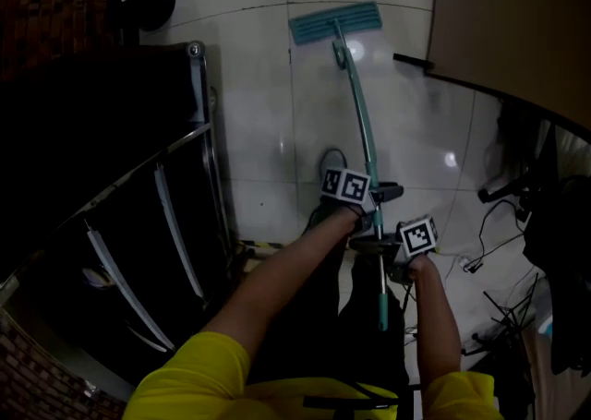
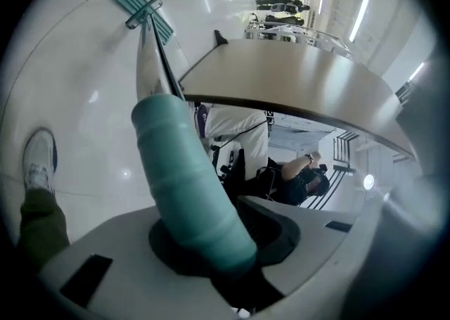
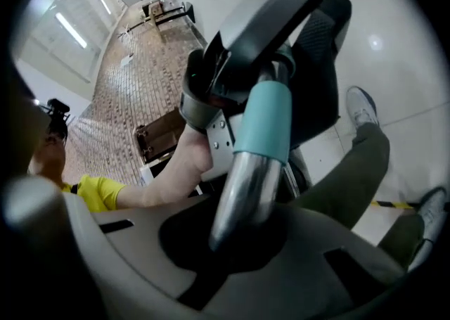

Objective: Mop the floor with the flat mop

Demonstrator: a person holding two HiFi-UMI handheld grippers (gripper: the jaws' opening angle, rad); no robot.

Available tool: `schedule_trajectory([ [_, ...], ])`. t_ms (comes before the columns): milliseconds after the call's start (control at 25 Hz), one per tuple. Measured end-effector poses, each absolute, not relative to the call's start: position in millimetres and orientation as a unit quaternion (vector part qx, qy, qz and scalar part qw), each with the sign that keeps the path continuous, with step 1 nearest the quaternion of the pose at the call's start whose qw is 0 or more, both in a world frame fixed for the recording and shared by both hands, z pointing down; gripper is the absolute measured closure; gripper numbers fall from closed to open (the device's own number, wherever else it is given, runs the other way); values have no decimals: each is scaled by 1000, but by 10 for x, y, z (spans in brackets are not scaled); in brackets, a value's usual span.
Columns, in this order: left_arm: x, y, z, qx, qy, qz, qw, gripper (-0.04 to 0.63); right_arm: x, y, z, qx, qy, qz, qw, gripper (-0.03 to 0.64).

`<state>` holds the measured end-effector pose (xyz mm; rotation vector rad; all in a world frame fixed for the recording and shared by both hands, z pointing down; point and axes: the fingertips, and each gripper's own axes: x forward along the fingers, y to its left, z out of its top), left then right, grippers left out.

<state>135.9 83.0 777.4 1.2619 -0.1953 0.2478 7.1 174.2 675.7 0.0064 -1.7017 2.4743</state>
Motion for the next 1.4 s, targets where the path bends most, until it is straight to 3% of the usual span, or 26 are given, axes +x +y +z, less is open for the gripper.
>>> schedule_trajectory([
  [200, 1258, -350, 8377, 621, -104, 134, 765, 483, -1, 635, 7510, 72, -488, 870, 1, 614],
  [400, 1149, -792, 8301, 632, -83, 130, 760, 489, -231, 88, 7279, 37, -529, 845, -73, 614],
  [920, 1590, 1839, 6846, 523, -38, 63, 849, 477, 239, 2520, 5598, -16, -498, 867, -13, 600],
  [1280, 1373, 645, 7754, 599, -45, 81, 795, 471, -5, 1573, 6707, -33, -594, 802, 53, 597],
  [1400, 1298, -21, 7925, 615, -48, 16, 787, 471, -15, 1022, 7133, 1, -619, 784, 45, 609],
])
